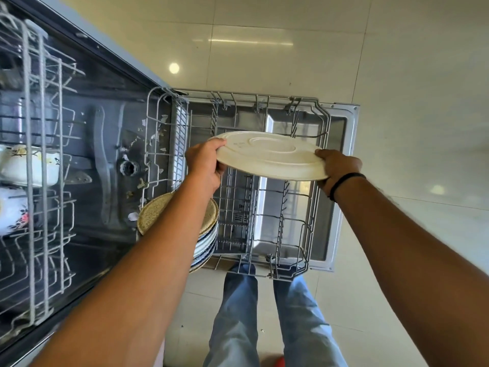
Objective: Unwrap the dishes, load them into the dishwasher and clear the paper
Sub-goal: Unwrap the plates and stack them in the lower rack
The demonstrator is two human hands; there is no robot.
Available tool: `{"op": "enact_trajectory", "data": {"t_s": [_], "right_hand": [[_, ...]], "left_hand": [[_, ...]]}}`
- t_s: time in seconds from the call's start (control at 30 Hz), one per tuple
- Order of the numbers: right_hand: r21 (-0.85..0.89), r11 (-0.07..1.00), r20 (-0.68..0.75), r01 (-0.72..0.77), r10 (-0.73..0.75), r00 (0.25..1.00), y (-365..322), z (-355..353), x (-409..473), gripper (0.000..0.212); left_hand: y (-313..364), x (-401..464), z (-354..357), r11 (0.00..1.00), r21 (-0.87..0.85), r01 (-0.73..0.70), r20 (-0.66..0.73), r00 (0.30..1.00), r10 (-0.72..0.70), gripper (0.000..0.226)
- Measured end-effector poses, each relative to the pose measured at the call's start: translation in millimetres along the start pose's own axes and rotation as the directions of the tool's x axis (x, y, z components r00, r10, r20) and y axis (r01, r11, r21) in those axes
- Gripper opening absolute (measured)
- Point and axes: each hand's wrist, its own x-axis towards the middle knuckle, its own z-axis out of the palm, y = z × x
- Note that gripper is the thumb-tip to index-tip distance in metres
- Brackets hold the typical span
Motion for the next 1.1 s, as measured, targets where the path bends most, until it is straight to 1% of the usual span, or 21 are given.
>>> {"op": "enact_trajectory", "data": {"t_s": [0.1,0.2,0.27,0.3,0.4,0.5,0.57,0.63,0.7,0.8,0.87,0.93,1.03,1.1], "right_hand": [[0.002,0.999,0.019,-0.053,0.053,0.998,5.4,0.7,7.4,0.033],[-0.019,0.997,0.004,-0.079,0.079,0.997,3.5,0.3,12.0,0.027],[-0.029,0.997,-0.006,-0.074,0.074,0.997,2.7,0.3,12.0,0.027],[-0.032,0.997,-0.006,-0.068,0.068,0.998,2.8,0.0,11.4,0.030],[-0.028,0.999,-0.009,-0.031,0.030,1.000,-1.9,-5.0,7.7,0.047],[-0.055,0.998,-0.012,0.042,-0.043,0.999,-8.1,-13.9,3.2,0.049],[-0.075,0.995,-0.004,0.066,-0.067,0.998,-10.1,-20.8,3.0,0.050],[-0.067,0.996,0.006,0.057,-0.057,0.998,-13.8,-26.0,3.4,0.053],[-0.087,0.995,-0.005,0.053,-0.054,0.999,-20.2,-32.2,2.8,0.058],[-0.123,0.989,-0.038,0.083,-0.089,0.995,-30.6,-43.6,5.2,0.061],[-0.130,0.989,-0.032,0.075,-0.080,0.996,-32.0,-45.2,7.1,0.061],[-0.144,0.987,-0.022,0.078,-0.082,0.996,-33.0,-38.5,6.7,0.058],[-0.139,0.988,-0.011,0.072,-0.074,0.997,-38.4,-19.8,7.2,0.049],[-0.138,0.990,-0.009,0.032,-0.034,0.999,-38.1,-9.0,8.0,0.047]], "left_hand": [[10.5,8.2,9.7,0.998,0.053,-0.031,0.018,0.999,0.030,0.025],[15.1,9.5,20.5,0.993,0.103,-0.061,-0.007,0.998,0.062,0.008],[16.6,10.9,23.0,0.991,0.110,-0.078,-0.029,0.996,0.081,0.006],[17.5,9.2,22.6,0.991,0.108,-0.079,-0.032,0.996,0.083,0.008],[13.0,1.2,19.0,0.995,0.076,-0.065,-0.038,0.997,0.068,0.018],[-3.4,-17.8,10.7,0.997,0.026,-0.066,-0.079,0.995,0.068,0.006],[-11.3,-29.0,6.0,0.997,-0.019,-0.079,-0.087,0.993,0.077,0.009],[-14.1,-36.6,5.7,0.993,-0.057,-0.100,-0.100,0.991,0.094,0.011],[-17.5,-42.7,8.3,0.993,-0.073,-0.088,-0.108,0.991,0.079,0.010],[-27.3,-49.7,12.2,0.997,-0.065,-0.045,-0.048,0.998,0.042,0.010],[-32.6,-47.0,14.6,0.998,-0.067,-0.005,-0.014,1.000,0.004,0.021],[-31.5,-40.1,16.2,0.998,-0.064,0.010,-0.025,1.000,-0.012,0.025],[-20.9,-28.9,15.4,0.994,-0.105,0.036,-0.059,0.997,-0.043,0.019],[-13.9,-22.0,12.8,0.991,-0.124,0.055,-0.071,0.995,-0.064,0.016]]}}
